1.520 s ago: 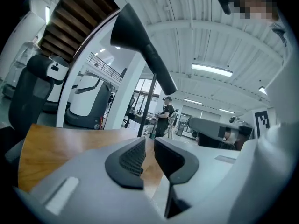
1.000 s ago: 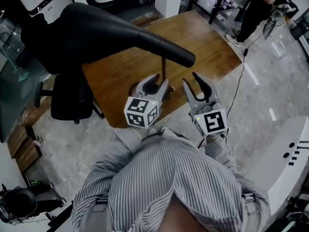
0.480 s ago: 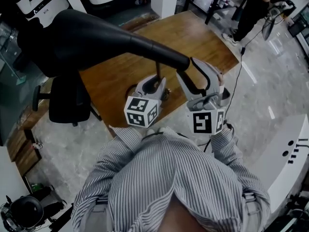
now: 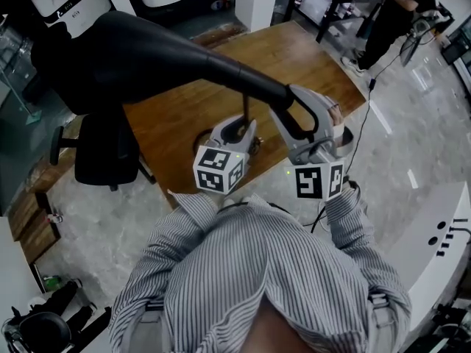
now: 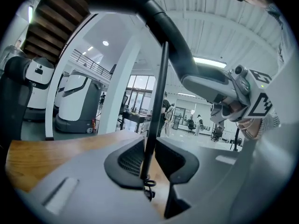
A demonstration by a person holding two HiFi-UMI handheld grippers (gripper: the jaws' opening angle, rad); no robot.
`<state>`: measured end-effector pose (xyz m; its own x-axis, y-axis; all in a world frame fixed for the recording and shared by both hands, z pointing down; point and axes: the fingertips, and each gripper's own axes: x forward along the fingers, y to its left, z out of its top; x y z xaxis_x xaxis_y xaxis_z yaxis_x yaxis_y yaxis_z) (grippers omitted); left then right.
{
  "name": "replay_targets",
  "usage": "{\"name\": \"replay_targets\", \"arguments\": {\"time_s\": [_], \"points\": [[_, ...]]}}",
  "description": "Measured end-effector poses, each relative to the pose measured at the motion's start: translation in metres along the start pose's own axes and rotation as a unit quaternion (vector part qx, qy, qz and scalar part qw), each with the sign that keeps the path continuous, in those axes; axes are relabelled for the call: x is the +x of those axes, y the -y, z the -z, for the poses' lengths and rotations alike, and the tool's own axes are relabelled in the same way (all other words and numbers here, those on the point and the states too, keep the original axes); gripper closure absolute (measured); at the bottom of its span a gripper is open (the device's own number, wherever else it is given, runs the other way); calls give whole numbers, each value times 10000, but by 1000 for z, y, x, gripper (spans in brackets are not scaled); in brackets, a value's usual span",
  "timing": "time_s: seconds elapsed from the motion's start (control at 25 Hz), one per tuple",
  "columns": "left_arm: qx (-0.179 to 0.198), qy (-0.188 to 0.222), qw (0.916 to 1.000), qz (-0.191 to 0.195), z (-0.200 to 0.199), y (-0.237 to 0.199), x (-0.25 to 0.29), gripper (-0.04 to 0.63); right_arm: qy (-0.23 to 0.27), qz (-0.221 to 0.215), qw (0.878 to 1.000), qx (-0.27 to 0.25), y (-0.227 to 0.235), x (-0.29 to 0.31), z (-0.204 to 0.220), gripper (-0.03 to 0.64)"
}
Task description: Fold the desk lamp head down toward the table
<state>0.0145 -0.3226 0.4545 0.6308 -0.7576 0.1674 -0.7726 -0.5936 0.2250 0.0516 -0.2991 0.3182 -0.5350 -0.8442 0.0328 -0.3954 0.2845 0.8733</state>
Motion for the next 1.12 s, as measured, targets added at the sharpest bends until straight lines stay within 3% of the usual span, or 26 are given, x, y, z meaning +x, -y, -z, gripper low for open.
{"name": "replay_targets", "arguments": {"time_s": [0.28,0.52,0.72,1.12], "points": [[372,-27,9993,-90,1,-1,-1,533,-86,-526,9958,-746,11,-4,-3,414],[480,41,9987,-181,3,-1,-2,535,-180,-1116,9786,-1719,26,-8,-10,414],[481,77,9985,-258,3,-3,-1,535,-347,-1578,9479,-2745,42,-8,-20,414],[453,168,9978,-449,0,-6,-3,535,-626,-2218,8727,-4304,62,-1,-42,419]]}}
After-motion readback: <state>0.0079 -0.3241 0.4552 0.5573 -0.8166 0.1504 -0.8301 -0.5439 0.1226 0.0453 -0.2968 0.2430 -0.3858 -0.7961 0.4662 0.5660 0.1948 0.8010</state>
